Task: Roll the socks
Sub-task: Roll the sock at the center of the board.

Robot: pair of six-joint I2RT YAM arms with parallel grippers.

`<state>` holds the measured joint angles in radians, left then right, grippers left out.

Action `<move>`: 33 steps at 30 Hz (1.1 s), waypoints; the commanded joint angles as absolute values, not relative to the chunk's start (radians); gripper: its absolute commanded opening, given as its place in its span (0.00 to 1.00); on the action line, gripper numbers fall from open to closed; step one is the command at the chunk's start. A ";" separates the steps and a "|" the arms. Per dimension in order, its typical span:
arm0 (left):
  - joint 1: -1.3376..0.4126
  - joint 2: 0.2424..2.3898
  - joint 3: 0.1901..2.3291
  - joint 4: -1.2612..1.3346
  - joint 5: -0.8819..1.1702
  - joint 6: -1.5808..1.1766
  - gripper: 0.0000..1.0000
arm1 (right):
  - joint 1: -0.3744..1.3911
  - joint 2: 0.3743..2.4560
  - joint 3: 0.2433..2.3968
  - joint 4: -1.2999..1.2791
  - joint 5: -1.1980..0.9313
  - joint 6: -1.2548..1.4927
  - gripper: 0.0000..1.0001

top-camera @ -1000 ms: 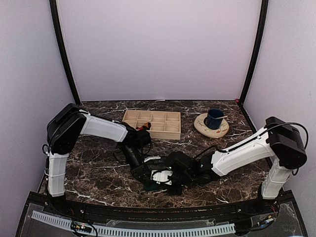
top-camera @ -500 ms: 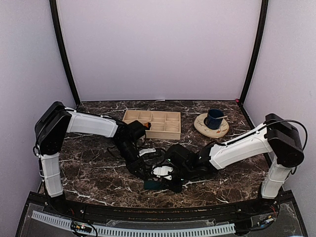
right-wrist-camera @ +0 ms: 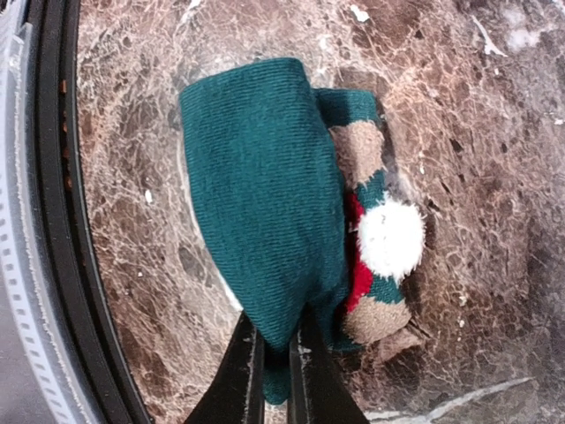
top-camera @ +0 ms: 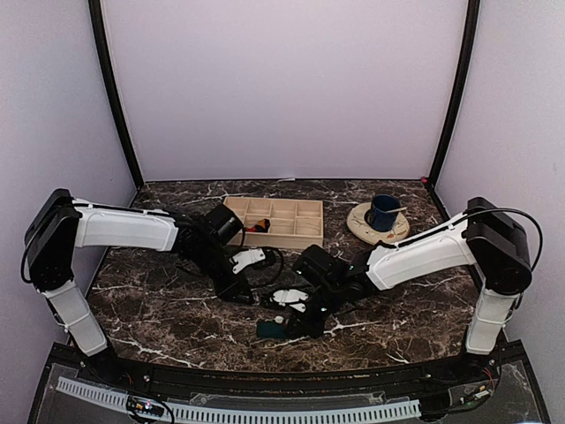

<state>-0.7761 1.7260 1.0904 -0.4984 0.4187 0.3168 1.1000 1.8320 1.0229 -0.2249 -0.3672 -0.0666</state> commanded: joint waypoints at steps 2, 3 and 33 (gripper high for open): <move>-0.794 1.593 0.994 -0.310 0.288 0.262 0.33 | 1.047 1.884 1.066 -0.318 -0.524 -0.018 0.00; -0.805 1.575 0.971 -0.283 0.286 0.262 0.33 | 1.039 1.890 1.070 -0.323 -0.543 -0.010 0.00; -1.151 1.376 0.709 -0.014 -0.050 0.414 0.43 | 0.952 2.036 1.192 -0.433 -0.818 0.074 0.00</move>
